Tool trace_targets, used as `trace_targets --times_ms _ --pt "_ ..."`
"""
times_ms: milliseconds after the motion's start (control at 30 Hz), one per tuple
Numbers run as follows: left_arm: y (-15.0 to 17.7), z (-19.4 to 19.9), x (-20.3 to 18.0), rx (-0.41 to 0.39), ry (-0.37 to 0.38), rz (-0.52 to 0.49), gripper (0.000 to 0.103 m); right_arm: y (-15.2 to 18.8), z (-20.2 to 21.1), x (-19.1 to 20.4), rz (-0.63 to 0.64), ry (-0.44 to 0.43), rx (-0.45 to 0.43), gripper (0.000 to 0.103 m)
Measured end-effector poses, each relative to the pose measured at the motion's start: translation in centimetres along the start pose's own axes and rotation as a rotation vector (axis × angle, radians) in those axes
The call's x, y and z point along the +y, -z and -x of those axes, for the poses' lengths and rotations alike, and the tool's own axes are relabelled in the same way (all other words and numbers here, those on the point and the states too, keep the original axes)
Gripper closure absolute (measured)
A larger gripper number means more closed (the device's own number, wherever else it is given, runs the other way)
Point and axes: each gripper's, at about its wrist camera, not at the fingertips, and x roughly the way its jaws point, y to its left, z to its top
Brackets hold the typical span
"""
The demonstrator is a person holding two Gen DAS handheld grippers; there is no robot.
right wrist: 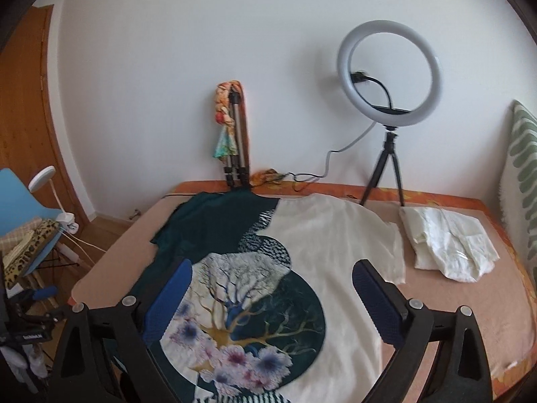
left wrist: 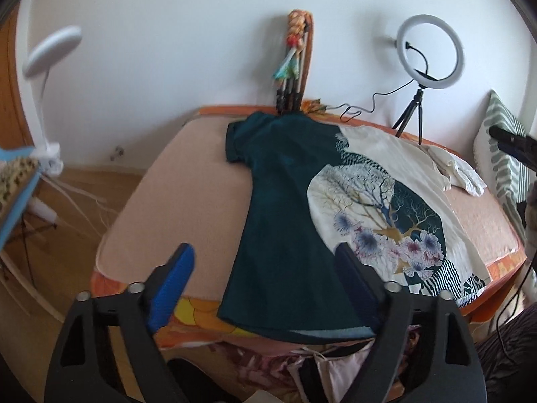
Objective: Fold small clothes
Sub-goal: 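Move left tool to the green side's hem while right tool reaches its shoulder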
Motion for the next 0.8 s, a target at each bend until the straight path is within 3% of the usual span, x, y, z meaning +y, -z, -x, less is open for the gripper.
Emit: trace_targets --times_ms 267,533,800 --pt "2.2 -4.6 3.2 0.184 0.083 0.140 0.066 -4.6 -7.7 5.9 0.120 -0.152 0.081 0.016" --pt "3.2 -7.1 3.4 0.261 0.099 0.160 0.073 -8.1 -17.5 12.9 0.142 -0.321 0.288 0.023" --pt "3.4 -8.8 3.4 0.289 0.084 0.152 0.083 -10.3 -29.6 19.2 0.086 -0.385 0.486 0.032"
